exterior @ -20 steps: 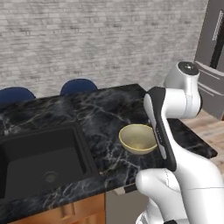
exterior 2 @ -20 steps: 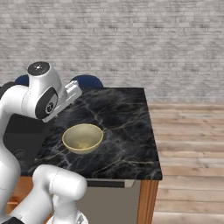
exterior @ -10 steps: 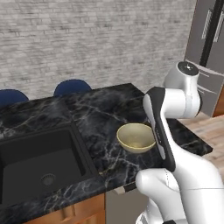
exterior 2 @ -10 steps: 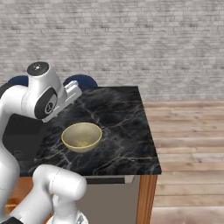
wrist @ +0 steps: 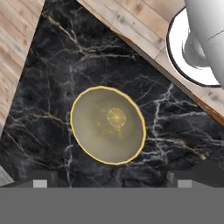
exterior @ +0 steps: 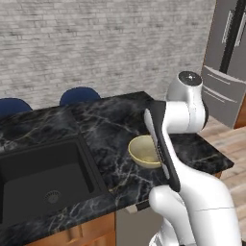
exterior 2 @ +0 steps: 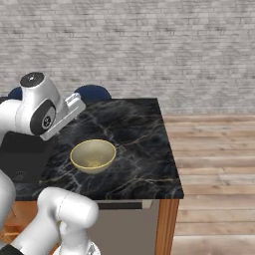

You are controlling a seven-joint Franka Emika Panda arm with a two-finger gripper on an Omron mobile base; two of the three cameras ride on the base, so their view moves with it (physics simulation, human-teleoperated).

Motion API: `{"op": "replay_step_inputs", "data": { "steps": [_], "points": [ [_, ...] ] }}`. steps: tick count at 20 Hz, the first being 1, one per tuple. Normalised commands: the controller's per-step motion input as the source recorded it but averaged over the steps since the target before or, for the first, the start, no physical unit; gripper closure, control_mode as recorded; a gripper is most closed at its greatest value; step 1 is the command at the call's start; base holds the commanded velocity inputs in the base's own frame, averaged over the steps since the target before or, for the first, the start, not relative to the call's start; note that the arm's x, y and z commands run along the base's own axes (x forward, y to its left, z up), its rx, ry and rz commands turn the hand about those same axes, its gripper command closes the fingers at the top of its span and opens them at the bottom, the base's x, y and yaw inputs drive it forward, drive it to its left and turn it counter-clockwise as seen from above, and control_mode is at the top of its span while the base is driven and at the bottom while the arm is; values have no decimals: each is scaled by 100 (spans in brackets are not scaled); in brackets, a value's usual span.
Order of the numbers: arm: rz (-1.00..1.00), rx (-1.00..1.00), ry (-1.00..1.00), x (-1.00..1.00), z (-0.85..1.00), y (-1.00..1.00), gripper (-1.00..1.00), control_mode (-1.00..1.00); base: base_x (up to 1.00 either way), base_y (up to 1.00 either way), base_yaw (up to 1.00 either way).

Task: Pick the mug and place it in the sink. Pick the bowl and place it in the open cabinet and then close the cabinet.

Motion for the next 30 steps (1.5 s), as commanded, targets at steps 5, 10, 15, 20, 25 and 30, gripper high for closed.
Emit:
{"op": "replay_step_inputs", "data": {
  "steps": [5,10,15,20,25,30],
  "points": [
    [-31,-9,6,0,-12,84,-100,-100,0,0,0],
    [-31,7,13,-2,-26,20,-100,-100,0,0,0],
    [-17,14,8,-18,-49,0,-100,-100,0,0,0],
    [-2,-5,1,0,-39,8,-100,-100,0,0,0],
    [0,-5,0,0,-48,7,-100,-100,0,0,0],
    [-3,0,0,0,-52,4,-100,-100,0,0,0]
  ]
}}
